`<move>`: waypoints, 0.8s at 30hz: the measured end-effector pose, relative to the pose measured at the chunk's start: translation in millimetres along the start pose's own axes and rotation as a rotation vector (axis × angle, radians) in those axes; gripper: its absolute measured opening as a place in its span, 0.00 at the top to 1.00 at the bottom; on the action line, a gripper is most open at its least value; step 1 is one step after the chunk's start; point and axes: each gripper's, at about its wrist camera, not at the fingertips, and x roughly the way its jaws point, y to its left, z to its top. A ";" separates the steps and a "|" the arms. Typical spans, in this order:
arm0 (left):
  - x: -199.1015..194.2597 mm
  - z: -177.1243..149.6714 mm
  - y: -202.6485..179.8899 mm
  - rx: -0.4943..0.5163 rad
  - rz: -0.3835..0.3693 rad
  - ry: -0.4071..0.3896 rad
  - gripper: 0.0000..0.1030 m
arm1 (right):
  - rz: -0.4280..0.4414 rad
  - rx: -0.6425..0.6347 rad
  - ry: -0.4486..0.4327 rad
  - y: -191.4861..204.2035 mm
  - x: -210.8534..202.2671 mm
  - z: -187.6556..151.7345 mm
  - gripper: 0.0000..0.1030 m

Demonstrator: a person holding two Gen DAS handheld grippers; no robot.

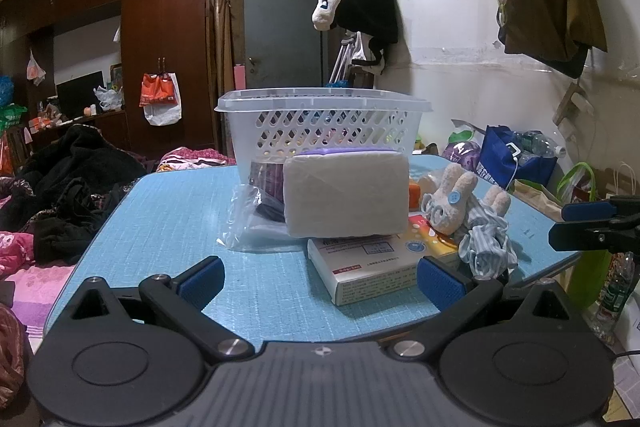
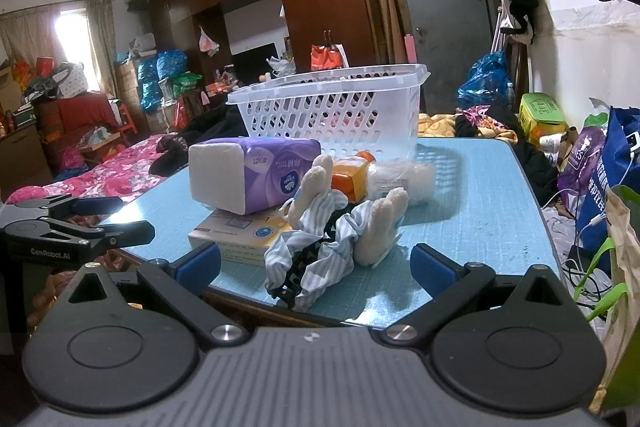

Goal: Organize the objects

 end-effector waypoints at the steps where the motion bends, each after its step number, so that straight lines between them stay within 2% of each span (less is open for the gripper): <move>1: 0.1 0.0 -0.5 0.000 0.000 0.000 0.00 | 0.001 0.000 0.000 0.7 0.0 -0.4 0.00; 18: 4.3 -1.8 -3.6 0.018 -0.003 0.003 0.00 | -0.003 0.007 -0.003 -3.4 -1.0 0.5 0.00; 24: 7.4 -1.5 -3.0 0.020 0.002 -0.003 0.00 | -0.055 -0.043 -0.071 0.7 -4.0 -2.4 0.00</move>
